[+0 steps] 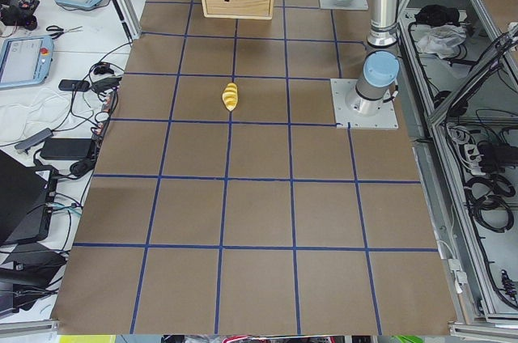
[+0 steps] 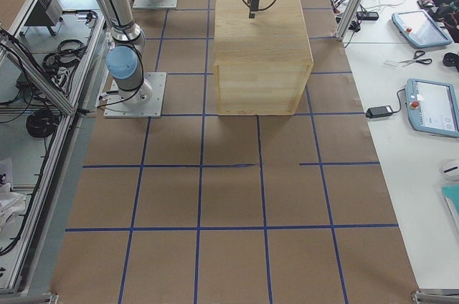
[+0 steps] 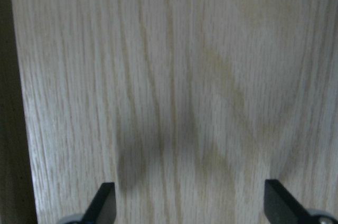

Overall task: Open upper drawer
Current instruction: 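Pull the drawer handle with the left gripper away from the cabinet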

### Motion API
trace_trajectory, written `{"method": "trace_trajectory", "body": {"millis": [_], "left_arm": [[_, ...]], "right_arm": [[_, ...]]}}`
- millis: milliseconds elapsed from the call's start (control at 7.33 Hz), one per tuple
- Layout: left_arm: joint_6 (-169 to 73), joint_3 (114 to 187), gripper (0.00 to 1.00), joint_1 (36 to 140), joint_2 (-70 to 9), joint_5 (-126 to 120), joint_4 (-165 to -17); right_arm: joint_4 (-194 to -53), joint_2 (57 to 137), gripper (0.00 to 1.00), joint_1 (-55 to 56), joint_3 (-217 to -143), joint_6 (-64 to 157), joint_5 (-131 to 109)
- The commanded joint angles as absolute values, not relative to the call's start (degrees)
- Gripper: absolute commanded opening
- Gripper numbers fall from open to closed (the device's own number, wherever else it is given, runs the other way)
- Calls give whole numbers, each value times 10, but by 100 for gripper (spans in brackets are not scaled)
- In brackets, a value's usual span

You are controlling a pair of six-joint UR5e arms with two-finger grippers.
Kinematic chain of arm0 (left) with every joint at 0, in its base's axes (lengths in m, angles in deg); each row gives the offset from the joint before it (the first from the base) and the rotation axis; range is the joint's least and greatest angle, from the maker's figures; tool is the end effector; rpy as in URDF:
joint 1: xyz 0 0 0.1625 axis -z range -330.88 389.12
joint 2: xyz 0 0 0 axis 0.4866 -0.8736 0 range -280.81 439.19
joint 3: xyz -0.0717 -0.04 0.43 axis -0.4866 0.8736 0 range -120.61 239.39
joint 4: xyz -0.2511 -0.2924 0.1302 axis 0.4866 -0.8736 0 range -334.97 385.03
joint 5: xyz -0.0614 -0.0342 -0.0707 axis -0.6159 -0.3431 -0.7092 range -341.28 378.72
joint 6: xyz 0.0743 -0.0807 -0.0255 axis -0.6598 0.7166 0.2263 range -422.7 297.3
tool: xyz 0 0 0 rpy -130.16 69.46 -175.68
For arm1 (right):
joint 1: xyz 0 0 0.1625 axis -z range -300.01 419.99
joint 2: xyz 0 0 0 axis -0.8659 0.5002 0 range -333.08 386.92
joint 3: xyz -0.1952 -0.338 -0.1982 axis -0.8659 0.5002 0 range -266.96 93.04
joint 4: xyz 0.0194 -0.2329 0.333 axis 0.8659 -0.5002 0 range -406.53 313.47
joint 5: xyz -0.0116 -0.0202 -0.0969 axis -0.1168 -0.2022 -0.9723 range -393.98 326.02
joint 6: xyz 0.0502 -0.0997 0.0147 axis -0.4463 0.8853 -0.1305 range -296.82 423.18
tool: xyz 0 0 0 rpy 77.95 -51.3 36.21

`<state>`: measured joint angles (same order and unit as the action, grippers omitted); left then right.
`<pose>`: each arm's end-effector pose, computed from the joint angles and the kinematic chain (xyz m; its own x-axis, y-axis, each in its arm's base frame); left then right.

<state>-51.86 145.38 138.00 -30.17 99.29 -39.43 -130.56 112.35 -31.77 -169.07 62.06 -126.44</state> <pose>-0.3486 -0.5504 0.3821 -0.9674 0.1653 0.1917 0.1390 0.9799 -0.1434 0.1443 -0.5088 0.5041 -0.9990 -0.0130 0.0439 -0.0110 0.9989 0.0455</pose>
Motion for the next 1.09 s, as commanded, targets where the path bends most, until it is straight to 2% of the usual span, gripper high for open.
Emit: {"method": "trace_trajectory", "body": {"millis": [0,955], "left_arm": [[-535,1453,100,1373,-300,999,-399],[-586,1453,100,1335,-286,999,-437]], "right_arm": [[-1306,1123,100,-318,-1691,621,-1264],[-1306,1123,100,-318,-1691,621,-1264]]}}
